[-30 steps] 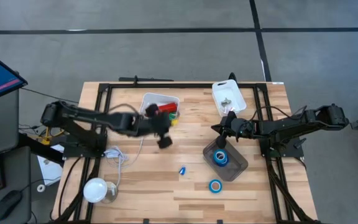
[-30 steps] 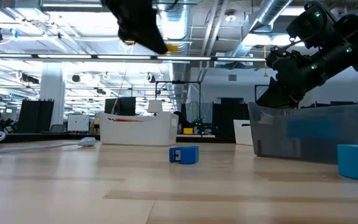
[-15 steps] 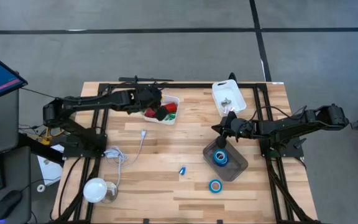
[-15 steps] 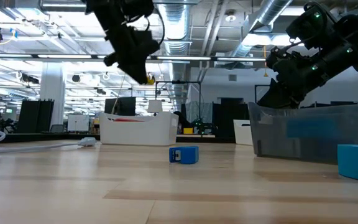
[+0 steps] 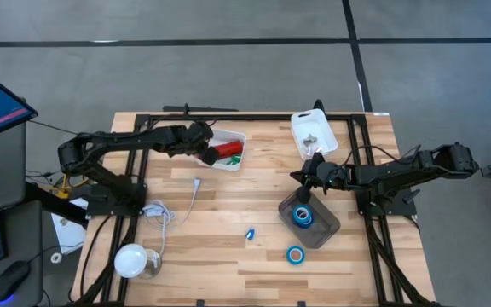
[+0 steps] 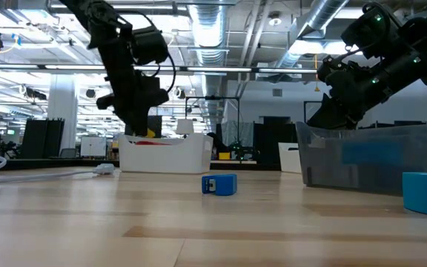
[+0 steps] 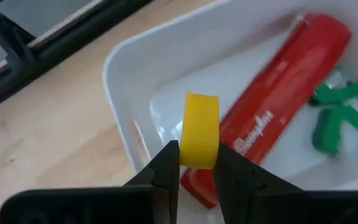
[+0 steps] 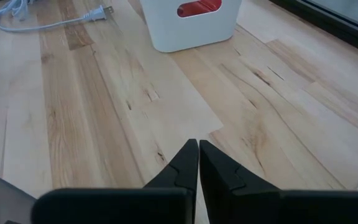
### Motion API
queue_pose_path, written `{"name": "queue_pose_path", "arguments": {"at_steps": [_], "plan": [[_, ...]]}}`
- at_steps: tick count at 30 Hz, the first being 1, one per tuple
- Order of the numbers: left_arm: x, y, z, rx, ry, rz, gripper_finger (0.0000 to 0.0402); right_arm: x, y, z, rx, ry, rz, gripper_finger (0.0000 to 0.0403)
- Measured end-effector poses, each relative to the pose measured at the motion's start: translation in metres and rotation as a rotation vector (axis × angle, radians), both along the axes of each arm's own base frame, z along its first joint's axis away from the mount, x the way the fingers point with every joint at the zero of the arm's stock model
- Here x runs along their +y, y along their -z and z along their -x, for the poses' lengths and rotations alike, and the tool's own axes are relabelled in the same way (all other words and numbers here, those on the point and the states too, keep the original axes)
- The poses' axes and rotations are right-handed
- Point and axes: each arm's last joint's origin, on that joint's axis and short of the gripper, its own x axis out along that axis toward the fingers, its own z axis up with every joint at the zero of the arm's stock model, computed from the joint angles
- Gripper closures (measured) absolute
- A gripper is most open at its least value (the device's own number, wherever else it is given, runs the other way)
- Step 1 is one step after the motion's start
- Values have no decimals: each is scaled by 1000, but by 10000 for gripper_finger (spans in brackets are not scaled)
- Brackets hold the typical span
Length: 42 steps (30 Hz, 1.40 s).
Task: Pick and place Stapler, Stapler remover, tape
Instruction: Put the yellow small stapler into the left white bin, then put the blue small stapler into the left white bin
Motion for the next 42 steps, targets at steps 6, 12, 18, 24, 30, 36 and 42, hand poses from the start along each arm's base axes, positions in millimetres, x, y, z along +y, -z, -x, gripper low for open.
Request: {"name": "queue_pose_path", "arguments": {"at_steps": [6, 12, 18, 24, 30, 36, 42], "plan": [[5, 9, 3, -59, -9, 21, 337, 0, 0, 0, 0, 0, 0, 395], [5, 11, 2, -83, 14, 33, 318, 0, 0, 0, 0, 0, 0, 395], [5, 11, 1, -77, 42, 20, 280, 0, 0, 0, 0, 0, 0, 395], [6, 9, 0, -99, 44, 8, 262, 0, 0, 0, 0, 0, 0, 395], [2, 8, -6, -163, 95, 58, 288, 0, 0, 0, 0, -1, 1, 395], [-46, 3, -31, -241, 333, 109, 363, 0, 0, 0, 5, -2, 3, 395], [-119, -7, -47, -190, 620, -20, 398, 0, 1, 1, 14, -6, 9, 395]]}}
